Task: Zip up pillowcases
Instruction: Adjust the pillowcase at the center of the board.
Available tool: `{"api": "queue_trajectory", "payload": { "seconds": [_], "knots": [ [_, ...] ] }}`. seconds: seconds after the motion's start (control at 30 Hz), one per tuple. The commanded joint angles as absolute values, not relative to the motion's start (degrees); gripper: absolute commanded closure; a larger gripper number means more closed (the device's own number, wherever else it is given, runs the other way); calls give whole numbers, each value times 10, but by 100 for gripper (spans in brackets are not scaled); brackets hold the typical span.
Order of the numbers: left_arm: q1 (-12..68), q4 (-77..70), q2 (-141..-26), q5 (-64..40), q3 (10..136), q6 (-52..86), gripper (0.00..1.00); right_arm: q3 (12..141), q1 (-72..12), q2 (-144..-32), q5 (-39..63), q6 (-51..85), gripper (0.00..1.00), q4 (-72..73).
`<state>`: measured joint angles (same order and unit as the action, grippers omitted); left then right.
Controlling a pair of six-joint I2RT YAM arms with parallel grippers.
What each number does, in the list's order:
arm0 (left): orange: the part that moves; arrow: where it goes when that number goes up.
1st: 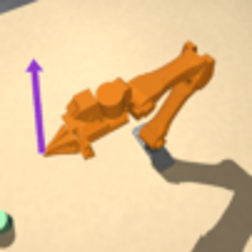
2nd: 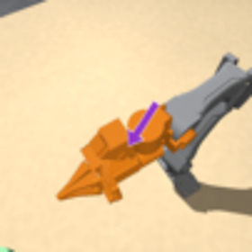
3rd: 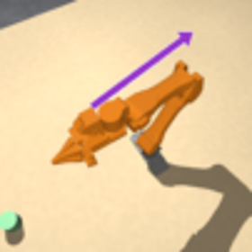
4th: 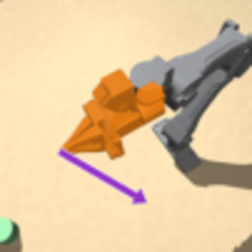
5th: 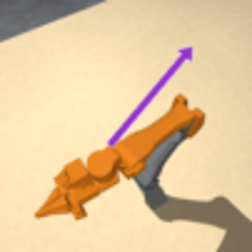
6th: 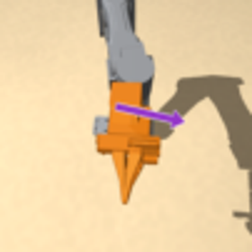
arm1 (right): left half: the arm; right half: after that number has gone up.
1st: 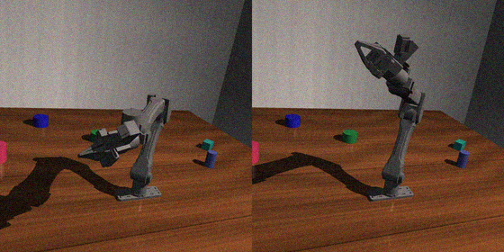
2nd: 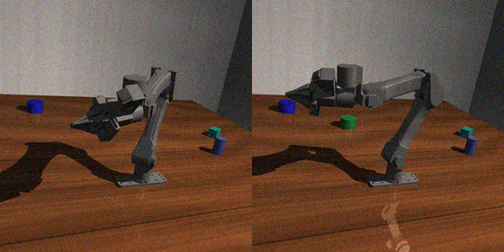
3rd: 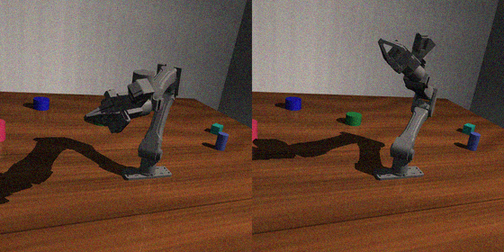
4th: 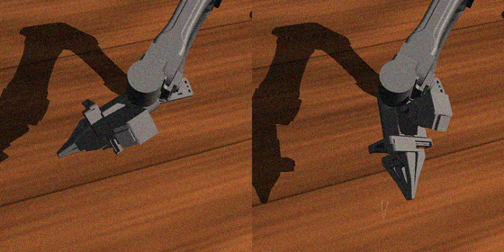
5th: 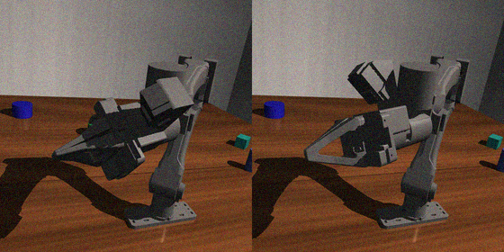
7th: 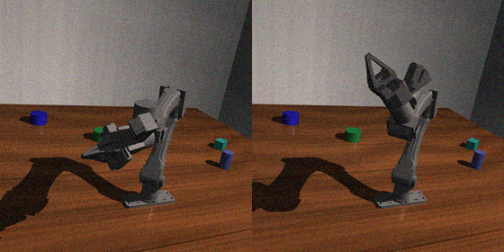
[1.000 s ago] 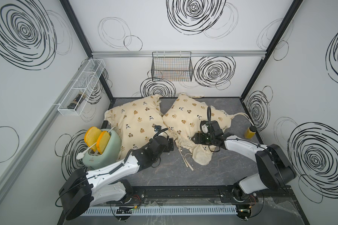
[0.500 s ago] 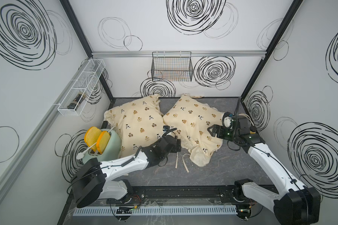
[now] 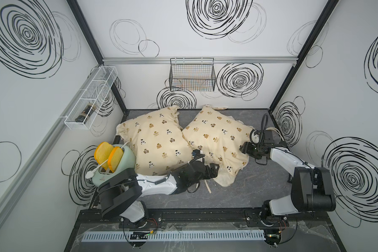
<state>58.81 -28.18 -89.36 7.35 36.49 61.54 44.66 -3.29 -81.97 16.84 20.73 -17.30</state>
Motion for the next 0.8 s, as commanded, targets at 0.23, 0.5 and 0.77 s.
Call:
{"api": "queue_trajectory", "payload": {
  "seconds": [0.23, 0.5, 0.77],
  "knots": [
    [592, -443, -1008, -9, 399, 726, 4, 377, -117, -695, 280, 257, 34, -198],
    [599, -482, -1081, -17, 440, 771, 4, 373, -96, -578, 274, 258, 33, -247],
    [621, -488, -1121, 5, 458, 777, 22, 335, -14, -521, 317, 254, 37, -254]
  ]
}}
